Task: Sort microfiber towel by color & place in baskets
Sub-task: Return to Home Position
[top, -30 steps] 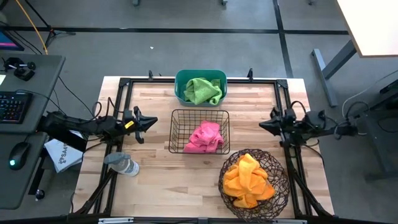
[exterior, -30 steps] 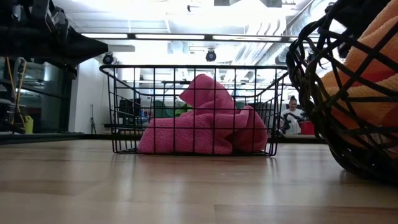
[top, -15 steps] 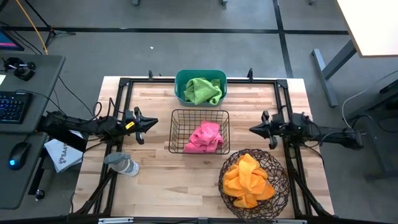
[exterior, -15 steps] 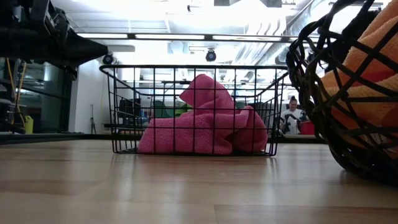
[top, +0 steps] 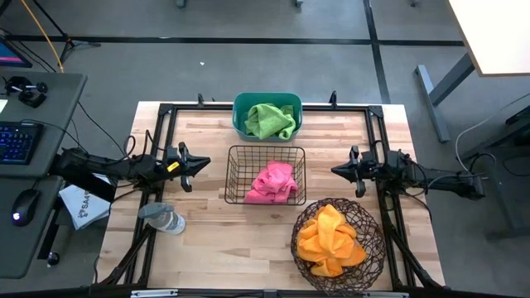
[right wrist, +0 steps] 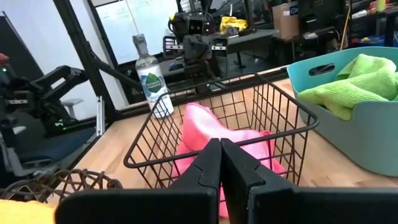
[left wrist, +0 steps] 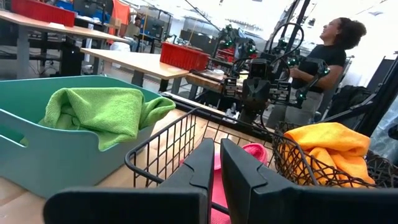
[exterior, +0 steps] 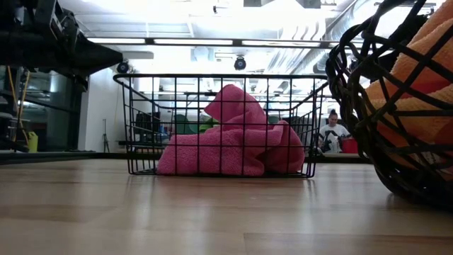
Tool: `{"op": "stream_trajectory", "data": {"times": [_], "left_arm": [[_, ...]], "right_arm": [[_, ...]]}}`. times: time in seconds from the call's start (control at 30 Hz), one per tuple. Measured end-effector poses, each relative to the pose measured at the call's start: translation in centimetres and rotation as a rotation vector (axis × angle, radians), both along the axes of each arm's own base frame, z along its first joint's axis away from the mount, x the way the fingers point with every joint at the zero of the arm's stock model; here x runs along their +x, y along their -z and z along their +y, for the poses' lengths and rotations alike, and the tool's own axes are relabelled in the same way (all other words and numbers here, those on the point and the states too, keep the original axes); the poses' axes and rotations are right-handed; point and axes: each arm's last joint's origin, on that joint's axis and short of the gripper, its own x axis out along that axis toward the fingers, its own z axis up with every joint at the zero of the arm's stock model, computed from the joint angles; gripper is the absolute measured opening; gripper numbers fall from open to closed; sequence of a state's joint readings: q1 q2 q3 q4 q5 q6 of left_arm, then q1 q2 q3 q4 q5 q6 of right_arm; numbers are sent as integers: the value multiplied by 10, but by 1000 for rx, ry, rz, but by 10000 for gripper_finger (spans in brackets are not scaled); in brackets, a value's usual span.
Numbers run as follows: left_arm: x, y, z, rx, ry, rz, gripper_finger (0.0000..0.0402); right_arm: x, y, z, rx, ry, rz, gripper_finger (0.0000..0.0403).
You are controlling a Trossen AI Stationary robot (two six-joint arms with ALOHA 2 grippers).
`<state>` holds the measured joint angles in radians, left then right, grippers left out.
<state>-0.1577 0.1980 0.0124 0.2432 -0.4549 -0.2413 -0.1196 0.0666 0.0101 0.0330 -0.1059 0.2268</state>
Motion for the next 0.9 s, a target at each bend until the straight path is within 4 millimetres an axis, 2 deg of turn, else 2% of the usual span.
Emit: {"op": "stream_trajectory", "data": {"times": [0.17, 0.4, 0.73, 0.9], "left_arm": [[0, 0, 0, 0, 0, 0, 17], [0, 1, 0, 2, -2, 15, 17], [-13, -1, 4, -6, -19, -40, 17], [-13, -5, 4, -11, -27, -73, 17]], "right_arm": [[0, 0, 0, 0, -2, -2, 0], [-4, -9, 2, -12, -11, -106, 0], [-4, -5, 2, -7, -12, -60, 0], [-4, -4, 2, -7, -11, -58, 0]]}}
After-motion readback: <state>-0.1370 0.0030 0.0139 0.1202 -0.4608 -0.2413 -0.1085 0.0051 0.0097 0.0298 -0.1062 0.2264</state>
